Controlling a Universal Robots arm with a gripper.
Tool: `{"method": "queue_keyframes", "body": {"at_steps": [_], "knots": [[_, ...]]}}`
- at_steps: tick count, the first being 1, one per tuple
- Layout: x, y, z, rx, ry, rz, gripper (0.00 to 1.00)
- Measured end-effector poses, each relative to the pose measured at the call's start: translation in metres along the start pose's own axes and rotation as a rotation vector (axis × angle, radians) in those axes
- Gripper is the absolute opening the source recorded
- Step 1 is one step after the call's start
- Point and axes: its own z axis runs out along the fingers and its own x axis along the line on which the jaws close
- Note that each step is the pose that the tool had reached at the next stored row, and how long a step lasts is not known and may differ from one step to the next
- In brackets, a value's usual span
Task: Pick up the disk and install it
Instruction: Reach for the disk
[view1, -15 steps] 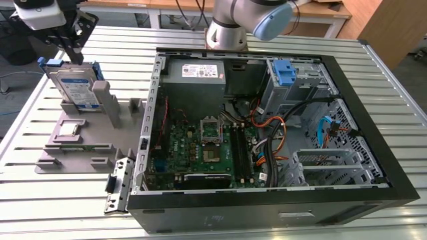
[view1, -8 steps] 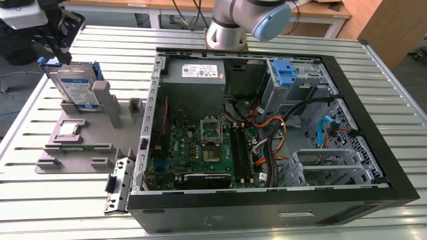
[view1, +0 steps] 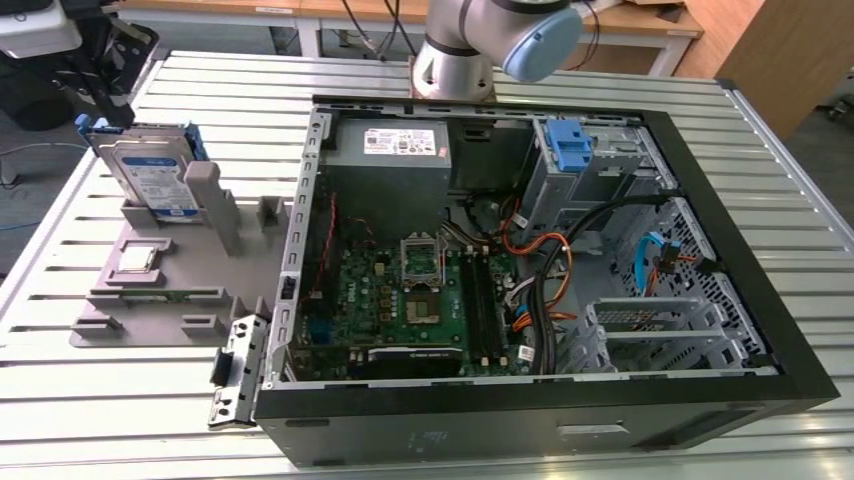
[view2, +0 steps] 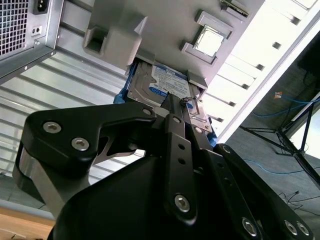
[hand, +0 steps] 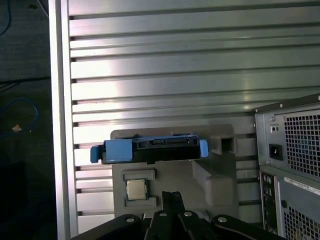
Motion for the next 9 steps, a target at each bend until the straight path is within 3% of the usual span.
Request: {"method": "queue_keyframes", "body": {"at_steps": [9], "knots": [[0.0203, -0.0017, 0.0009, 0.0, -0.0001, 0.001, 0.1]]}}
